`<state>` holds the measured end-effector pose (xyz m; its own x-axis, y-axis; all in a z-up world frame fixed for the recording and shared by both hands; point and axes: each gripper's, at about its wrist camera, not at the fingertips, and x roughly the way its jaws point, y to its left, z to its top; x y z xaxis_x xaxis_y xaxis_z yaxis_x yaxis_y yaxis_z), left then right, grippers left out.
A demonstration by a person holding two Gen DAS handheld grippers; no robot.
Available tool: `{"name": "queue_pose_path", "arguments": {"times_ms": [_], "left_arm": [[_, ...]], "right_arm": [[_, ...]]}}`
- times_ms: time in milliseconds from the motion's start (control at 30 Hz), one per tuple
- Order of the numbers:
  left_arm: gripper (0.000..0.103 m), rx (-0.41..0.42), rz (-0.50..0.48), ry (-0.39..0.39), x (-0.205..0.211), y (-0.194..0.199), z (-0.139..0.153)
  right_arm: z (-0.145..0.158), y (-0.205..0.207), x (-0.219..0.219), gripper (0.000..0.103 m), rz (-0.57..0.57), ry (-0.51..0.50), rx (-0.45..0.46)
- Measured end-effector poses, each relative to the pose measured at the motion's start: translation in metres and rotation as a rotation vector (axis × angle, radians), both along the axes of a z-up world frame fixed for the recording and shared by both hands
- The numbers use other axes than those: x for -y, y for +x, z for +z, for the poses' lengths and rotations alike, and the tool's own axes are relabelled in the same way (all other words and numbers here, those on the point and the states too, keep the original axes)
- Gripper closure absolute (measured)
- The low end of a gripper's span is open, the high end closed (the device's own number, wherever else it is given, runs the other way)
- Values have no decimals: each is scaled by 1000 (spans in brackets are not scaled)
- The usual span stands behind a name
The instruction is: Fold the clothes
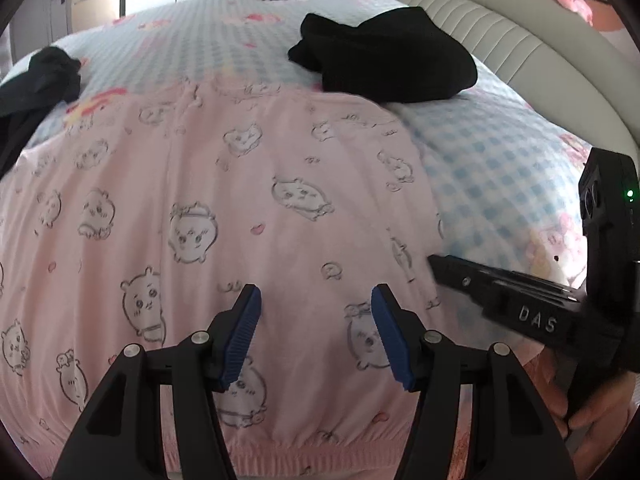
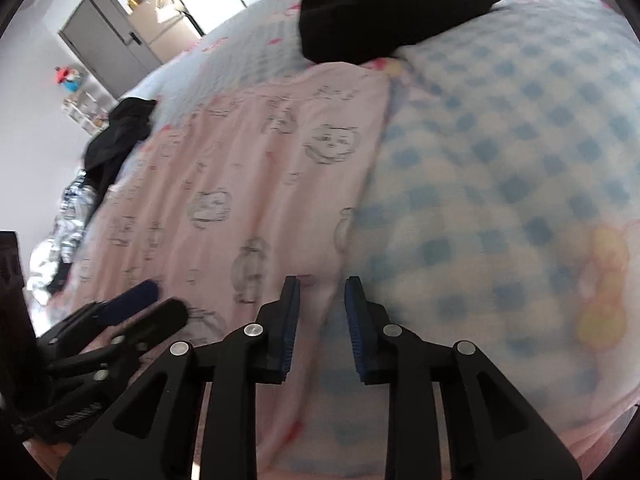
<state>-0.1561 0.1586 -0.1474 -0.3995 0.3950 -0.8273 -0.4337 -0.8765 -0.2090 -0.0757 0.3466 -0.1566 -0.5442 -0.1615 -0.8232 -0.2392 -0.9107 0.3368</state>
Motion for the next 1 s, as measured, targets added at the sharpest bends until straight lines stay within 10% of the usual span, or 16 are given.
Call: {"name": "queue_pose_path", "arguments": {"times_ms": [133,500,1000], "left_arm": [[42,74,-11,-118,-13,-4,-26],[40,97,7,-35,-2,-1,-22],[39,68,-39,-27,7,24,-18]], "right_arm": [[-14,-8,5,79,-4,9,57],[4,15,-7,101,-98,164,-10],[7,23,-27,79,-106,-78,-8]]}}
